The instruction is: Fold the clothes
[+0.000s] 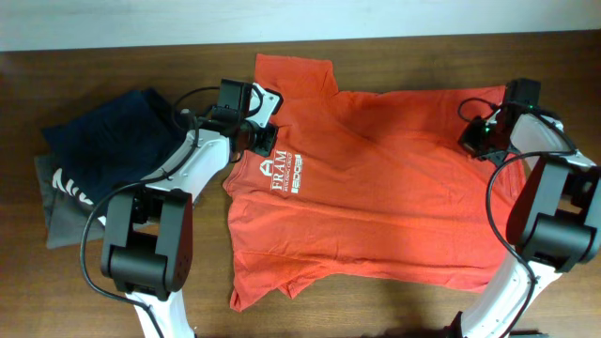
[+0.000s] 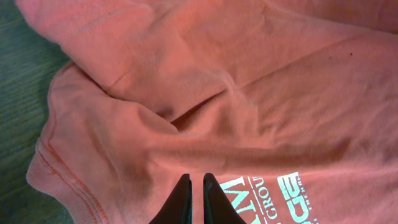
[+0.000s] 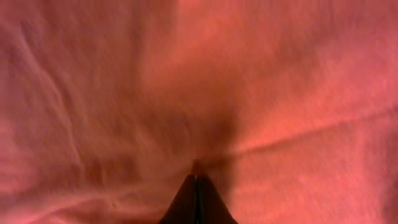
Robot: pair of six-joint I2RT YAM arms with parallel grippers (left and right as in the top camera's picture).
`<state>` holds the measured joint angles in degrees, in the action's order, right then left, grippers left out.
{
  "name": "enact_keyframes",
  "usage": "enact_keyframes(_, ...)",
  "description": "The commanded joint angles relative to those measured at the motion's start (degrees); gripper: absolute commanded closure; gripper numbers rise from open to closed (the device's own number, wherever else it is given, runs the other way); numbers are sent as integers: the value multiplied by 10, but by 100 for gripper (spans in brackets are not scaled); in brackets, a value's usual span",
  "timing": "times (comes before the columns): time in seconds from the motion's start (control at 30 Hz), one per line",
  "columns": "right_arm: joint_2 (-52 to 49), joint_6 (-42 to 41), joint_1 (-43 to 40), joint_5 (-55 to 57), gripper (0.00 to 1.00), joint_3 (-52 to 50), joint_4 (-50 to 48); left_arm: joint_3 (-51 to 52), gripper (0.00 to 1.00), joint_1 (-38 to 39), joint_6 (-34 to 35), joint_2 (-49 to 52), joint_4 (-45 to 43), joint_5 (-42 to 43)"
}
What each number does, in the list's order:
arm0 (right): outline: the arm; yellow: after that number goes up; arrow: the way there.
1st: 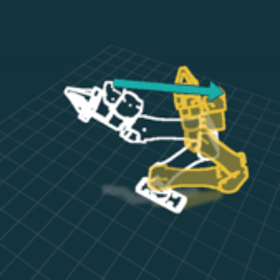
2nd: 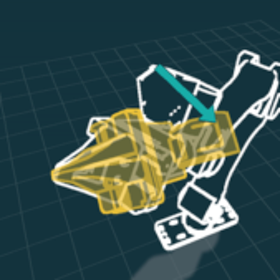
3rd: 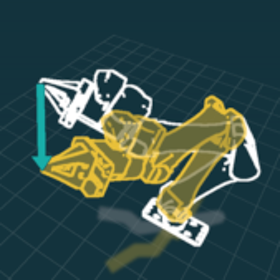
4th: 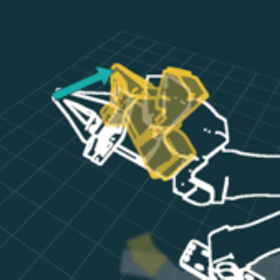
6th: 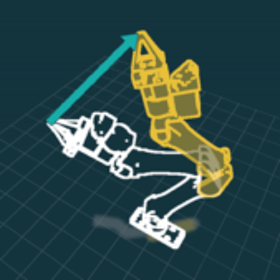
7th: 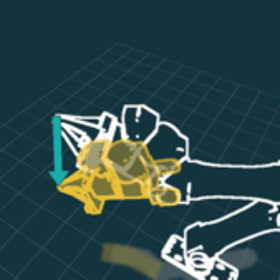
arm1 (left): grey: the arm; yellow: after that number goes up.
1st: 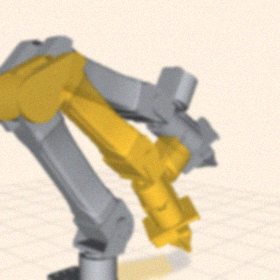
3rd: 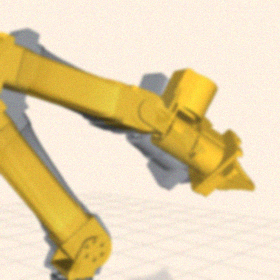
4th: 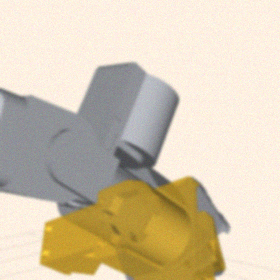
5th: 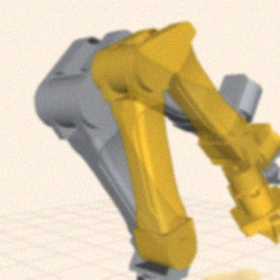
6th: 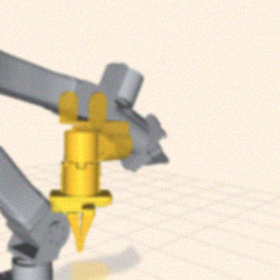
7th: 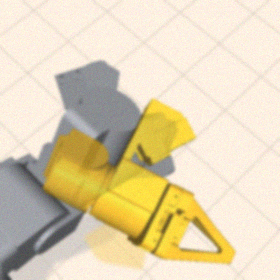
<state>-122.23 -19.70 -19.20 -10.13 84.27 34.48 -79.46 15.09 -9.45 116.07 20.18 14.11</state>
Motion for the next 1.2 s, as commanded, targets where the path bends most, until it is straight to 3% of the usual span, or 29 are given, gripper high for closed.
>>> enact_keyframes(0.0, -45, -17, 2, 0, 96, -5, -34, -7, 90, 2, -7, 10, -3, 2)
enact_keyframes(0.23, -76, -20, -3, 5, 96, -5, -118, -7, 82, 2, -7, 10, -3, 2)
enact_keyframes(0.37, -76, -18, -9, -2, 91, 6, -120, -7, 58, 2, -7, 10, -11, 2)
enact_keyframes(0.43, -74, -18, -12, -17, 71, 8, -111, -7, 50, 2, -7, 10, -13, 2)
enact_keyframes(0.47, -74, -18, -14, -24, 56, 8, -110, -7, 48, 2, -7, 10, -13, 2)
enact_keyframes(0.5, -74, -18, -15, -33, 33, 8, -108, -7, 46, 2, -7, 10, -13, 2)
enact_keyframes(0.53, -74, -18, -15, -33, 1, 8, -107, -7, 45, 2, -7, 10, -13, 2)
enact_keyframes(1.17, -74, -18, -15, -32, 1, 8, -109, -7, 43, 2, -7, 10, -11, 0)
